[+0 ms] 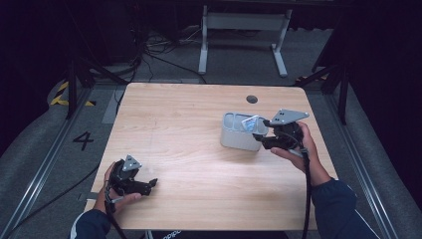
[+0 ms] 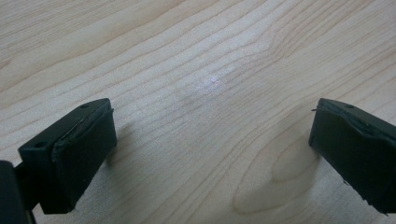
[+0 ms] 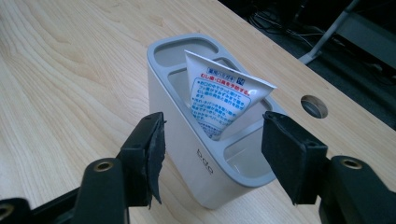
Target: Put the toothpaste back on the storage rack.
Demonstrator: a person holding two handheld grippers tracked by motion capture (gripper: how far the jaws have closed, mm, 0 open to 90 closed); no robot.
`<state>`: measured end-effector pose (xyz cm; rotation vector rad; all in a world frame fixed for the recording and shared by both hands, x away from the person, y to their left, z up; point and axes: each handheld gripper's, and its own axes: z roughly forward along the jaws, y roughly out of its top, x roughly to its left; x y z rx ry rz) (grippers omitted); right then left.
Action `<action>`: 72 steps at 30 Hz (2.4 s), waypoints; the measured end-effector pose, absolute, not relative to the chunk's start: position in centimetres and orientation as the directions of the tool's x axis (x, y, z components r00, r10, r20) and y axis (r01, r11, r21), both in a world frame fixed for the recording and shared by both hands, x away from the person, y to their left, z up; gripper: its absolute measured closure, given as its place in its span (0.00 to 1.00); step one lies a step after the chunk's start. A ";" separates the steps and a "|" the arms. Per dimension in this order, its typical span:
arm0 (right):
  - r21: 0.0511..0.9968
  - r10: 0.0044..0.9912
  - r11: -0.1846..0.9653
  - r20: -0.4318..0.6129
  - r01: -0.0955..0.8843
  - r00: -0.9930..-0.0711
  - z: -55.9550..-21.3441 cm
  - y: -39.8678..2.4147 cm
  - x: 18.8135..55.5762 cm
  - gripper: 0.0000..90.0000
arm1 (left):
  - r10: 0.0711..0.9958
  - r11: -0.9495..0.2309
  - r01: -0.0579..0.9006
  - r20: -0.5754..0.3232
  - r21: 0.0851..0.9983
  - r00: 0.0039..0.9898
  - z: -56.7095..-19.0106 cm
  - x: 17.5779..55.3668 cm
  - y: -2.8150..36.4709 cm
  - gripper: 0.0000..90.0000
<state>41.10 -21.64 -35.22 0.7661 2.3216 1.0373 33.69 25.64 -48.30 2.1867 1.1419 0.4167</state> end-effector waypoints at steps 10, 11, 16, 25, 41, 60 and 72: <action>0.739 0.635 0.617 -0.264 0.271 -0.726 -35.5 -22.1 39.3 0.39 | 0.818 -0.427 0.619 -0.010 0.659 0.575 -48.3 33.7 25.6 0.01; 0.740 0.629 0.619 -0.265 0.265 -0.731 -35.7 -22.4 38.9 0.39 | 0.818 -0.427 0.619 -0.010 0.659 0.575 -48.3 33.7 25.6 0.01; 0.733 0.633 0.624 -0.268 0.273 -0.727 -36.3 -23.1 38.3 0.39 | 0.817 -0.428 0.619 -0.011 0.658 0.576 -48.3 33.7 25.7 0.01; 0.724 0.631 0.634 -0.282 0.271 -0.723 -37.4 -24.8 36.8 0.40 | 0.818 -0.427 0.619 -0.011 0.659 0.575 -48.3 33.7 25.6 0.01; 0.694 0.644 0.646 -0.274 0.317 -0.714 -40.2 -26.9 35.6 0.39 | 0.818 -0.428 0.620 -0.011 0.658 0.576 -48.3 33.7 25.7 0.01; 0.667 0.696 0.620 -0.225 0.414 -0.682 -43.7 -30.7 35.4 0.38 | 0.817 -0.428 0.621 -0.011 0.657 0.576 -48.3 33.7 25.7 0.01; 0.677 0.730 0.568 -0.151 0.468 -0.667 -46.0 -32.8 34.6 0.36 | 0.817 -0.427 0.619 -0.012 0.659 0.576 -48.3 33.7 25.7 0.01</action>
